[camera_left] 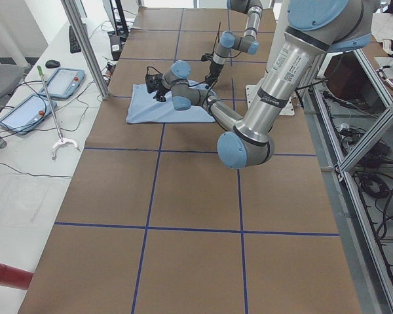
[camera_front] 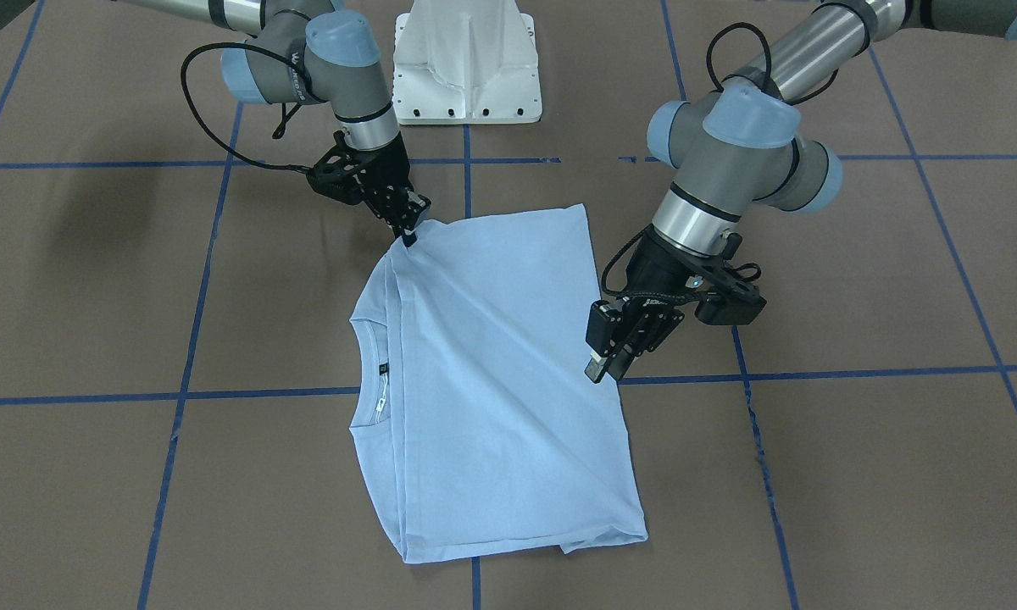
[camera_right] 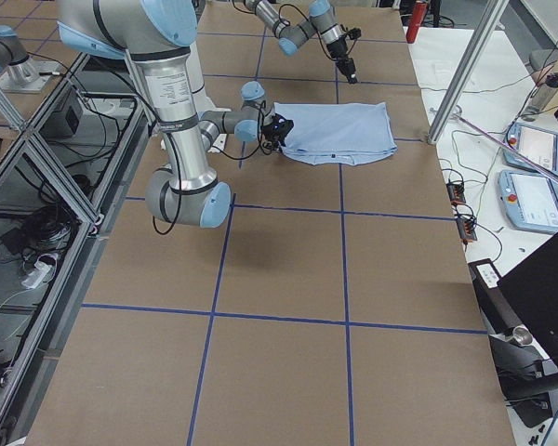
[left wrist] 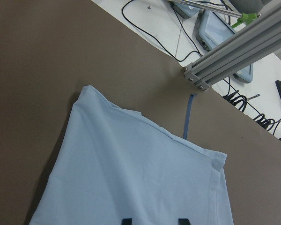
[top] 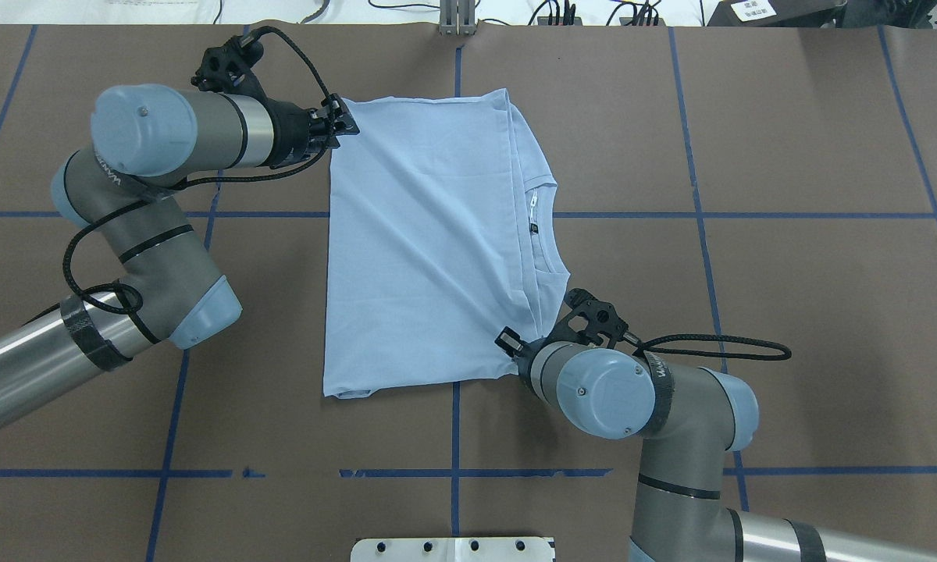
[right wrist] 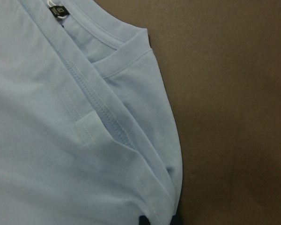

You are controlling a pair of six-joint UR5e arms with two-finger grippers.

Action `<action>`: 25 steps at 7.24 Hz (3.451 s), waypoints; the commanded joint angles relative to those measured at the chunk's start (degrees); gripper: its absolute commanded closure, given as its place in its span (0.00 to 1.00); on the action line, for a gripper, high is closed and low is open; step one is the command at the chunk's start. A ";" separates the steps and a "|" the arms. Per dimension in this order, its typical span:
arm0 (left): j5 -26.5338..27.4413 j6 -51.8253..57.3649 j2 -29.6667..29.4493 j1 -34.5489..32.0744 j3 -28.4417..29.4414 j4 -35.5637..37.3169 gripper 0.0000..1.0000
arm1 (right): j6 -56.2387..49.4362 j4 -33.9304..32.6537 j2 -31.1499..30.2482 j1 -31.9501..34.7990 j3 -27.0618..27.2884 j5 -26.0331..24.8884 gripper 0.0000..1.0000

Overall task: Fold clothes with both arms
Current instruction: 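Move the left gripper to the shirt's near corner and grasp it, then lift the near edge with both grippers and fold it away from the robot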

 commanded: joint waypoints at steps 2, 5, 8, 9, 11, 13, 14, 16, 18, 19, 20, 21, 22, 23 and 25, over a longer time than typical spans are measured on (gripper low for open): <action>0.07 -0.94 1.07 0.06 -0.83 -0.24 0.57 | -0.05 -0.02 0.16 0.52 1.43 0.05 1.00; 1.72 -12.96 10.79 8.10 -16.77 5.34 0.56 | 0.30 -0.11 -0.72 0.78 4.42 -0.04 1.00; 11.40 -19.30 19.78 22.53 -22.37 9.50 0.45 | 0.39 -0.11 -0.72 0.70 4.34 -0.21 1.00; 11.32 -21.58 19.71 24.39 -22.29 13.60 0.42 | 0.39 -0.11 -0.89 0.70 4.34 -0.22 1.00; 11.40 -24.32 19.09 27.04 -22.63 17.50 0.41 | 0.39 -0.11 -0.81 0.61 4.51 -0.30 1.00; 11.40 -24.32 19.09 27.92 -21.85 17.51 0.42 | 0.39 -0.11 -0.81 0.70 4.60 -0.39 1.00; 11.40 -24.32 19.09 28.01 -21.85 17.51 0.43 | 0.39 -0.11 -0.89 0.70 4.60 -0.39 1.00; 11.40 -26.15 19.01 28.01 -21.85 17.51 0.88 | 0.39 -0.11 -0.89 0.70 4.69 -0.39 1.00; 11.32 -26.08 18.92 28.01 -22.11 17.51 1.00 | 0.39 -0.11 -0.89 0.70 4.69 -0.39 1.00; 11.32 -25.99 18.83 27.92 -23.07 17.60 1.00 | 0.39 -0.11 -0.89 0.70 4.86 -0.39 1.00; 11.32 -25.99 19.27 27.75 -25.95 17.86 1.00 | 0.39 -0.28 -2.11 0.78 7.13 -0.30 1.00; 11.23 -26.43 19.53 27.92 -32.24 22.47 1.00 | 0.48 -2.11 -3.95 -0.78 10.63 -0.39 1.00; 11.14 -27.22 19.36 30.36 -38.74 29.13 1.00 | 0.74 -4.22 -4.49 -2.54 13.80 -0.48 1.00; 11.31 -31.40 19.36 33.60 -41.16 30.07 1.00 | 2.74 -7.20 -6.06 -4.64 18.88 -0.57 1.00; 11.40 -34.16 19.01 36.70 -48.00 33.21 1.00 | 7.58 -16.85 -7.84 -9.39 30.13 -2.39 1.00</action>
